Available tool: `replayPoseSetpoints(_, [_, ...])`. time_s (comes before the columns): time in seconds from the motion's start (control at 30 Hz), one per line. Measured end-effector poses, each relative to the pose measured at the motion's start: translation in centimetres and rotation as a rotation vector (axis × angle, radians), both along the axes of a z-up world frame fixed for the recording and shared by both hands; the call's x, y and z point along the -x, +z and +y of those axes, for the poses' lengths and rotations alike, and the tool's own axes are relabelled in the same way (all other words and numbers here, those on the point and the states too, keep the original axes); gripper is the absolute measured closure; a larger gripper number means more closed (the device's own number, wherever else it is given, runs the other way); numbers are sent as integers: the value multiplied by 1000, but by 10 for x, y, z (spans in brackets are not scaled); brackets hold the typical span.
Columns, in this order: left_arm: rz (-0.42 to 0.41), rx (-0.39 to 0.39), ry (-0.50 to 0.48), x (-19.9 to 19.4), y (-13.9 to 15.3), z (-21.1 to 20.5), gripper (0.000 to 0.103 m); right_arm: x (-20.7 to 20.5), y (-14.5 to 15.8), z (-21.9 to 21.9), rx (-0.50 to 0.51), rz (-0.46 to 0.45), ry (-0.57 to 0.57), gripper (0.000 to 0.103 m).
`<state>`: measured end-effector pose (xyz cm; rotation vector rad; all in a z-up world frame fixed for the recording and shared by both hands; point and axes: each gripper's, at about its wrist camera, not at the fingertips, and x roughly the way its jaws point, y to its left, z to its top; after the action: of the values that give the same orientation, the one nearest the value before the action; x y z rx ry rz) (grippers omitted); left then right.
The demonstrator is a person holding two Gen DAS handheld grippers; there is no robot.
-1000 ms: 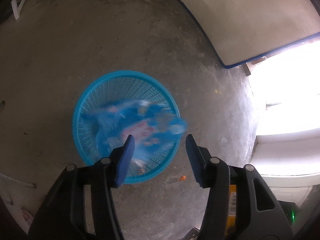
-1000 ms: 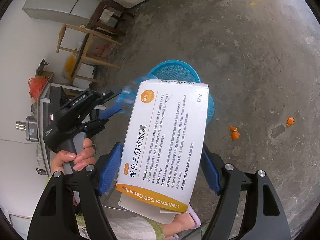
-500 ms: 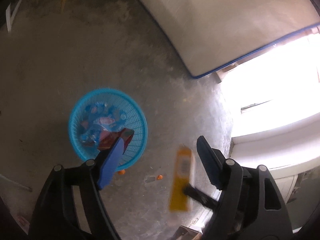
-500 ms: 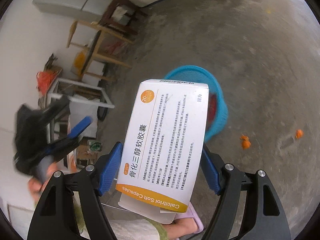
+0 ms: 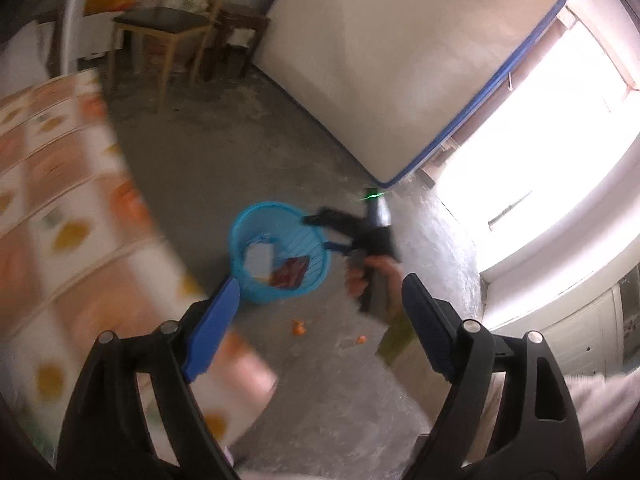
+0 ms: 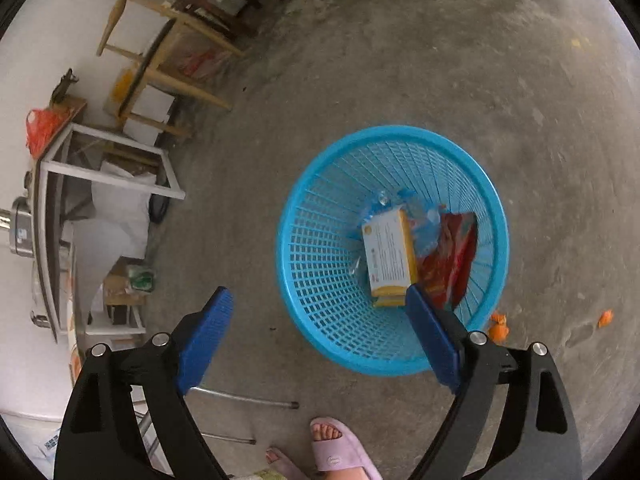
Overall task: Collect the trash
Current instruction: 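Move both grippers back to the trash on the table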
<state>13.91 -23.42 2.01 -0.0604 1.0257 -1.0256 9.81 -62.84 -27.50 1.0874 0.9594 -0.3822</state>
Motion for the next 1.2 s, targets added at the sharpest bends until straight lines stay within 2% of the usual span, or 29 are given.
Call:
replayPoseSetpoints(0.17, [22, 39, 77, 11, 2, 86, 24, 37, 22, 20, 46, -9, 24, 18])
replayPoseSetpoints(0.23, [6, 65, 91, 19, 7, 116, 24, 53, 36, 28, 55, -29, 29, 18])
replayPoseSetpoints(0.4, [-37, 94, 119, 38, 15, 161, 24, 89, 86, 65, 101, -115, 74, 18])
replayPoseSetpoints(0.6, [-87, 157, 212, 61, 14, 219, 24, 87, 153, 137, 161, -236, 269, 18])
replayPoseSetpoints(0.73, [-115, 160, 304, 77, 9, 260, 24, 62, 204, 199, 185, -341, 441, 18])
replayPoseSetpoints(0.87, [-118, 164, 401, 84, -2, 289, 23, 35, 236, 266, 163, -423, 631, 18])
replayPoseSetpoints(1.07, [-61, 161, 544, 83, -30, 317, 23, -7, 239, 361, 61, -448, 839, 18])
replayPoseSetpoints(1.17, [31, 222, 615, 67, -50, 330, 24, -29, 220, 399, -41, -424, 885, 18])
replayPoseSetpoints(1.2, [63, 249, 633, 61, -56, 335, 25, -36, 211, 410, -52, -402, 888, 23])
